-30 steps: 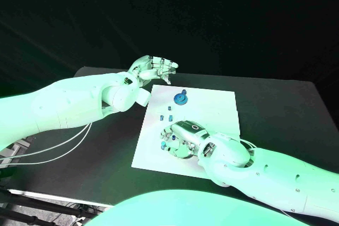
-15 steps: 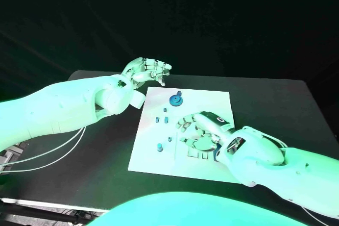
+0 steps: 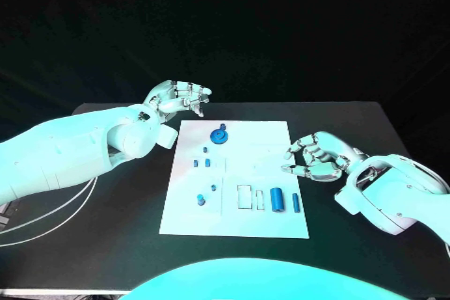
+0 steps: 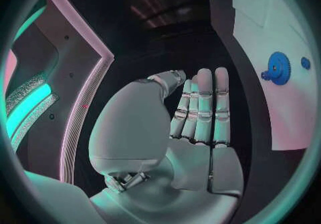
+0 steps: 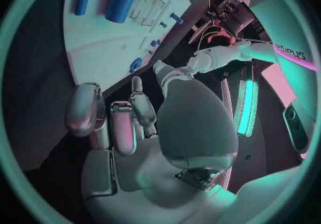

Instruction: Assemble the parts on the task board

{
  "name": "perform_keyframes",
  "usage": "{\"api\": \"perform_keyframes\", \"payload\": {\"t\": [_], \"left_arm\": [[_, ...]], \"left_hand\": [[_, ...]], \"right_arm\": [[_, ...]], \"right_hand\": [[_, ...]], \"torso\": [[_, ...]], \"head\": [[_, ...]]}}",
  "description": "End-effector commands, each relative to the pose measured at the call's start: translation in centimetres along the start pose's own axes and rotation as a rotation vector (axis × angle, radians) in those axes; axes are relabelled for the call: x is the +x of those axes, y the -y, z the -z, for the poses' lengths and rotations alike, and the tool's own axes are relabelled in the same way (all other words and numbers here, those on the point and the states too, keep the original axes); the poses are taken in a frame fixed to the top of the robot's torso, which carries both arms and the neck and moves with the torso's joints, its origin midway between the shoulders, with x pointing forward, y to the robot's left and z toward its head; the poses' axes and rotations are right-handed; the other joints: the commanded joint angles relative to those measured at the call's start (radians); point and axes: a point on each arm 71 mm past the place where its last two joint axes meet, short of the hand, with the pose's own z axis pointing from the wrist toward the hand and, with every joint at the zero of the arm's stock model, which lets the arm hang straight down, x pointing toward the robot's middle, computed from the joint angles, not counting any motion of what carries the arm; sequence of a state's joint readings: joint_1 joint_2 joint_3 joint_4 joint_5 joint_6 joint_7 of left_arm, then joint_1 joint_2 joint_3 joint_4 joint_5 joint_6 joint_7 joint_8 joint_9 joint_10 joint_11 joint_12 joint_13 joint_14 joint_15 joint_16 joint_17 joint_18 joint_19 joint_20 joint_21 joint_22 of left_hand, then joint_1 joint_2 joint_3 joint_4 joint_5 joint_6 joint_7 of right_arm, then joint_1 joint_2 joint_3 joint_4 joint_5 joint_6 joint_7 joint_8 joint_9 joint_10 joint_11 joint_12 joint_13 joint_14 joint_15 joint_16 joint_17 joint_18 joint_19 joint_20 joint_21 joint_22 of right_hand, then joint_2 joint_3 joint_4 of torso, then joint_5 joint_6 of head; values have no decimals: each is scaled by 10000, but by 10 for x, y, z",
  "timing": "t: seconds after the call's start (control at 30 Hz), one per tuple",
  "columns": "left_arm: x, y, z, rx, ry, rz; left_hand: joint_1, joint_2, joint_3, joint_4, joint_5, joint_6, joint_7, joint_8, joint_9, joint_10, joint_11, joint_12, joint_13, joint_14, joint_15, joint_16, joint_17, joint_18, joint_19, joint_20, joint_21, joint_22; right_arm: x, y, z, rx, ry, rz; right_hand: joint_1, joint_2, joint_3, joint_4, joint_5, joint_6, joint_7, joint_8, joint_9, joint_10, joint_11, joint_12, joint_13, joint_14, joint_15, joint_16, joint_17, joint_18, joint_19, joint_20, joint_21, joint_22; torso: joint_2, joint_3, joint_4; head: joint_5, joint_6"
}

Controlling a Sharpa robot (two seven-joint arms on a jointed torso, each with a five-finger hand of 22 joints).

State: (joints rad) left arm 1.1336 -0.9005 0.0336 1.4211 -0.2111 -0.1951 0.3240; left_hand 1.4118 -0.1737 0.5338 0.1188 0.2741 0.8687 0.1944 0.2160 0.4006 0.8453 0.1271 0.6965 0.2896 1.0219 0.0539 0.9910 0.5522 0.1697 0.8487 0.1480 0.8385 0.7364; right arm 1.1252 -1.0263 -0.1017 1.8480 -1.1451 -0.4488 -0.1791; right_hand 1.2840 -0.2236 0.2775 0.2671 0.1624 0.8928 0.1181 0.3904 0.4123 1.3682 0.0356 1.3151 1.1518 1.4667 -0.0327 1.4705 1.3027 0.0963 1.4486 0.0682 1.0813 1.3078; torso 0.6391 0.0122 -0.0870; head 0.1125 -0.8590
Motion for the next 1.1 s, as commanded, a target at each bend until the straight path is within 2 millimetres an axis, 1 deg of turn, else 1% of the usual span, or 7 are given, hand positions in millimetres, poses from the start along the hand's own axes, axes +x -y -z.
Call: {"api": "perform_keyframes", "payload": {"t": [0.03,0.17,0.37,0.57,0.73,0.8,1.1], "left_arm": [[4,2,0,217,-414,162],[3,2,1,240,-453,182],[5,2,1,281,-631,234],[6,3,2,323,-791,254],[6,3,2,333,-831,260],[6,3,2,335,-841,261],[6,3,3,318,-838,254]], "left_hand": [[-156,-11,-94,55,1,-104,-3,-24,-11,-86,-10,-24,-23,-31,40,-38,-11,127,-13,92,-95,-41],[-198,-26,-131,99,4,-112,-4,-23,-12,-92,-8,-21,-31,-32,44,-32,-7,128,-7,101,-133,-68],[-215,-32,-149,119,5,-115,-5,-22,-13,-95,-8,-20,-34,-32,45,-29,-5,129,-4,105,-154,-83],[-306,-95,-247,223,1,-146,-9,-25,-17,-116,-3,-16,-52,-50,56,-19,5,129,13,124,-257,-157],[-334,-110,-279,264,1,-156,-10,-25,-18,-123,-2,-13,-57,-59,60,-16,8,130,21,131,-298,-187],[-334,-110,-279,264,1,-156,-10,-25,-18,-123,-2,-13,-57,-59,60,-16,8,130,21,131,-298,-187],[-346,-115,-294,288,3,-161,-10,-24,-19,-128,-1,-12,-61,-64,62,-14,10,130,27,135,-324,-206]], "right_arm": [[4,11,5,958,-646,-271],[7,22,11,1553,-740,233],[23,30,10,2101,-1221,465],[44,34,8,2441,-1805,623],[55,33,5,2531,-1924,720],[59,31,4,2529,-1966,767],[70,30,2,2678,-2447,953]], "right_hand": [[90,142,-423,202,17,-83,3,269,56,521,14,976,1480,714,-19,289,783,-223,150,8,436,1486],[-125,374,-1110,242,28,-24,-45,520,52,969,-13,1535,2427,831,-30,596,1497,-330,332,1,1118,1721],[-355,609,-1659,257,35,38,-85,651,17,1167,-43,1739,2808,878,-50,712,1788,-369,402,-15,1377,1821],[-568,780,-2203,261,48,92,-118,778,7,1535,-67,2097,3424,937,-63,829,2121,-422,485,-28,1709,1914],[-740,834,-2695,271,74,150,-154,913,55,1979,-94,2514,4118,1011,-80,955,2519,-502,604,-42,2198,2024],[-744,848,-2755,274,75,147,-156,926,60,1981,-95,2516,4122,1015,-81,963,2543,-508,613,-44,2237,2032],[-799,895,-2884,280,78,161,-163,965,74,1999,-100,2533,4149,1023,-83,975,2585,-522,634,-47,2324,2051]], "torso": [[-28,-11,-7],[-27,-18,3],[-3,-15,50],[-16,-27,34],[0,-22,32],[-6,-11,14],[-3,-13,28]], "head": [[-169,5],[-240,6],[-369,25],[-292,-47],[-303,-81],[-293,-91],[-296,-136]]}}
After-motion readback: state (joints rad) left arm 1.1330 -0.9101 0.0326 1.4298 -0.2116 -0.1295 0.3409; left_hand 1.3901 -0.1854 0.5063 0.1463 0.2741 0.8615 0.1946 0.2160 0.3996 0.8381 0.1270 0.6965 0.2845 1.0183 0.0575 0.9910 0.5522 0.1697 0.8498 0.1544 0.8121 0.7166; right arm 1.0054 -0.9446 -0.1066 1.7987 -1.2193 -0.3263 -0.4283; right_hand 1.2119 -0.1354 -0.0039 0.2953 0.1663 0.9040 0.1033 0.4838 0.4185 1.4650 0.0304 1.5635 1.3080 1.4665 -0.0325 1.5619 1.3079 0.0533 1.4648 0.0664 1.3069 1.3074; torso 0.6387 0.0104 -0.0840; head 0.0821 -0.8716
